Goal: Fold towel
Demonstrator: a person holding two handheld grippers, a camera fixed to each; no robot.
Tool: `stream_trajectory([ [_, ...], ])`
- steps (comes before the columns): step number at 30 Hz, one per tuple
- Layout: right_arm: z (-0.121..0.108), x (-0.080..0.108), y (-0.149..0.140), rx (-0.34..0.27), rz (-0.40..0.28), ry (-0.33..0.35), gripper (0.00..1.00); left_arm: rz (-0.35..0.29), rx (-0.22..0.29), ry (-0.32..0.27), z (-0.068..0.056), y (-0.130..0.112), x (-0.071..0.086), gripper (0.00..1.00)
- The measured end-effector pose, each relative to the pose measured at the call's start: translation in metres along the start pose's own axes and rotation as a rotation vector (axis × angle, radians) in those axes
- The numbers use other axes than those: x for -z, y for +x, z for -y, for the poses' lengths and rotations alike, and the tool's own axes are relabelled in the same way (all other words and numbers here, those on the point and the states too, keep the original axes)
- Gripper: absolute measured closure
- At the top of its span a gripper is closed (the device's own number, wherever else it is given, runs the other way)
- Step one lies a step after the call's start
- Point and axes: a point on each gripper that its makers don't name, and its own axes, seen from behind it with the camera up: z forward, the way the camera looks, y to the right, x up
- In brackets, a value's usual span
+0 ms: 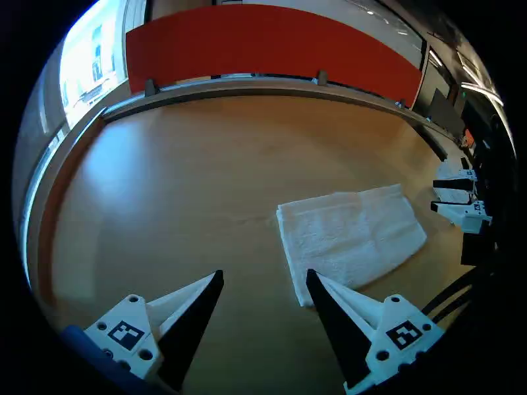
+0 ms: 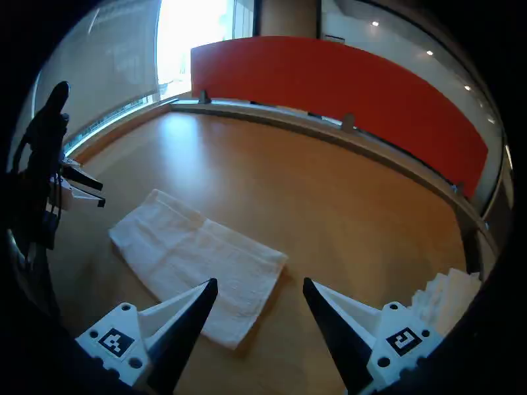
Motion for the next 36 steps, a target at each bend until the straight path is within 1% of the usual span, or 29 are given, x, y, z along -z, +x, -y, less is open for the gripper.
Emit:
stream_trajectory([
  [17,0.016,-0.007,-0.007,0.046,0.021,0.046,0.0,0.002,0.054,0.056,0.02,-0.024,0.028,0.07],
  [24,0.018,-0.009,-0.009,0.058,0.028,0.056,0.0,0.004,0.073,0.068,0.025,-0.032,0.033,0.06],
  [29,0.021,-0.01,-0.021,0.073,0.048,0.061,0.0,0.004,0.076,0.074,0.028,-0.035,0.036,0.06],
  [36,0.025,-0.01,-0.049,0.078,0.095,0.07,0.0,0.009,0.083,0.081,0.031,-0.042,0.04,0.07],
])
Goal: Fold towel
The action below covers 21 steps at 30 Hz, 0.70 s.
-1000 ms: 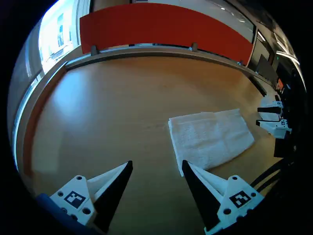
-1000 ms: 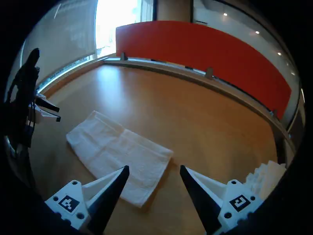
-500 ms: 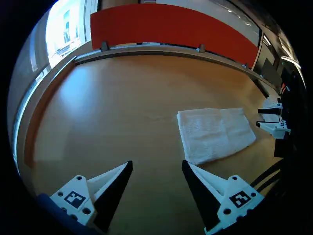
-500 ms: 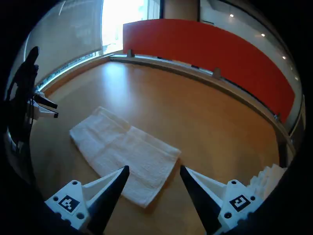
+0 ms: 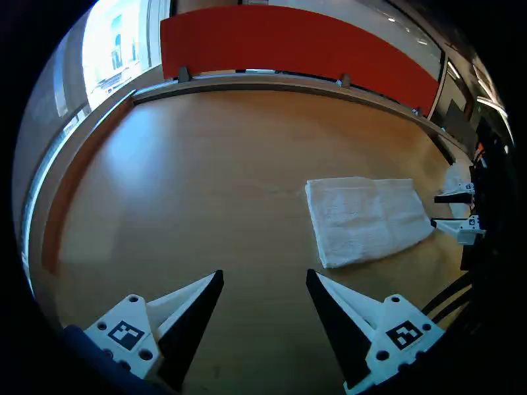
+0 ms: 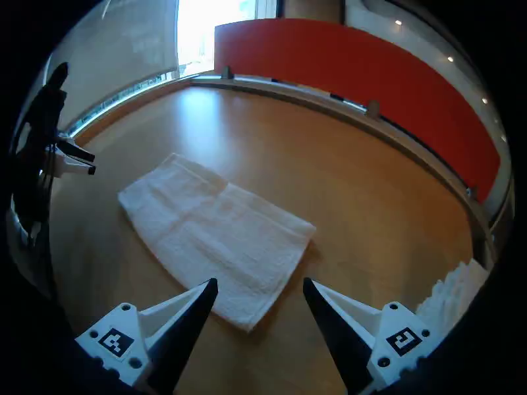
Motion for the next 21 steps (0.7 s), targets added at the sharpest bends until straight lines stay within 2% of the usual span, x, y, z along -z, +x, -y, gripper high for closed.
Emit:
stream_trajectory([
  [10,0.008,0.001,-0.029,0.015,0.046,0.017,0.01,0.009,0.007,0.008,0.007,-0.01,0.006,0.07],
  [19,0.013,0.004,-0.041,0.044,0.08,0.051,0.18,0.012,0.016,0.012,0.01,-0.016,0.008,0.07],
  [21,0.013,0.005,-0.042,0.051,0.084,0.056,0.24,0.013,0.02,0.011,0.01,-0.017,0.008,0.07],
])
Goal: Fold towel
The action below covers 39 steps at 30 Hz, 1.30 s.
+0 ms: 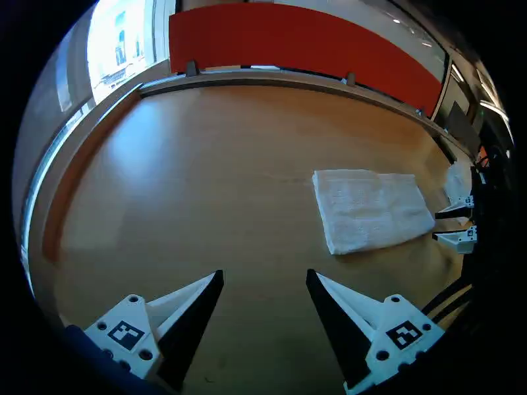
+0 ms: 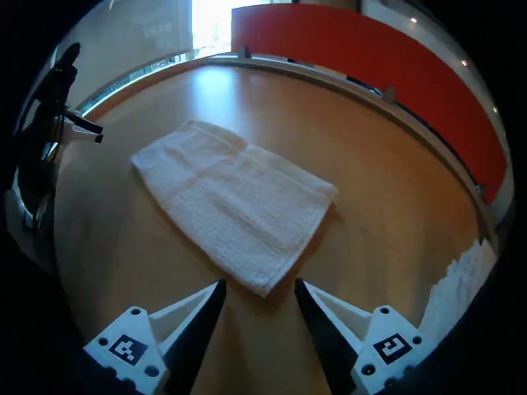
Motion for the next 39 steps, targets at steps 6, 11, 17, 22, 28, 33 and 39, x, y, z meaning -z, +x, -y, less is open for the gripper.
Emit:
stream_trajectory([
  [6,-0.001,0.0,-0.004,0.011,0.022,0.015,0.45,0.002,0.002,0.001,0.001,-0.003,0.002,0.07],
  [11,0.0,0.0,-0.005,0.014,0.028,0.034,0.59,0.005,0.004,0.0,0.0,-0.006,0.003,0.07],
  [17,-0.001,0.0,-0.008,0.018,0.036,0.043,0.69,0.005,0.0,0.001,0.002,-0.006,0.004,0.07],
  [22,-0.002,-0.001,-0.009,0.033,0.037,0.04,0.76,0.005,-0.002,0.001,0.003,-0.006,0.003,0.07],
  [28,-0.001,-0.001,-0.008,0.036,0.032,0.043,0.92,0.007,-0.004,-0.001,0.002,-0.006,0.003,0.06],
  [33,-0.001,0.0,-0.006,0.048,0.023,0.037,0.98,0.009,-0.007,-0.002,0.002,-0.007,0.003,0.06],
  [39,-0.001,0.004,0.007,0.056,-0.001,0.023,0.98,0.009,-0.006,-0.004,0.002,-0.007,0.003,0.07],
])
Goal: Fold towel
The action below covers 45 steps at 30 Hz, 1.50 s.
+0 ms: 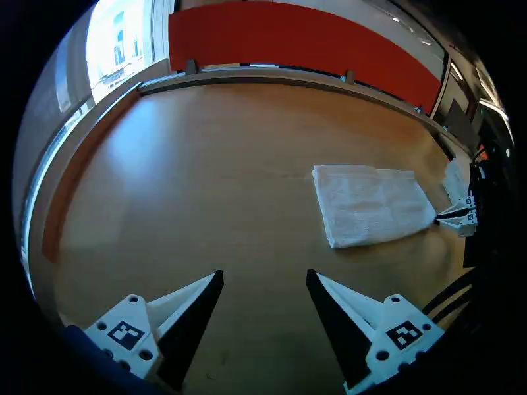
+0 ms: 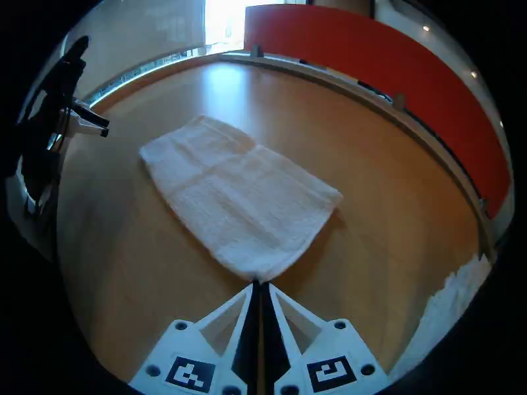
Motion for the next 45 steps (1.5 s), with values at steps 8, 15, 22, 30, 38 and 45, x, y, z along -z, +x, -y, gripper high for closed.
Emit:
stream_trajectory([
  [8,0.001,0.012,0.042,0.035,-0.063,-0.012,0.98,-0.005,0.004,-0.003,0.001,0.001,0.002,0.06],
  [15,0.005,0.019,0.09,0.1,-0.129,-0.012,0.98,-0.006,0.004,-0.003,0.003,0.0,0.003,0.06],
  [22,0.014,0.023,0.135,0.167,-0.187,-0.005,0.98,-0.011,0.006,-0.005,0.003,0.0,0.006,0.07],
  [30,0.024,0.021,0.167,0.209,-0.228,0.004,0.98,-0.012,0.011,-0.006,0.004,-0.002,0.008,0.06],
  [38,0.032,0.015,0.174,0.224,-0.227,0.025,0.98,-0.017,0.014,-0.006,0.007,0.0,0.013,0.07],
  [45,0.048,0.004,0.191,0.263,-0.233,0.052,0.98,-0.028,0.031,-0.014,0.008,0.001,0.018,0.07],
])
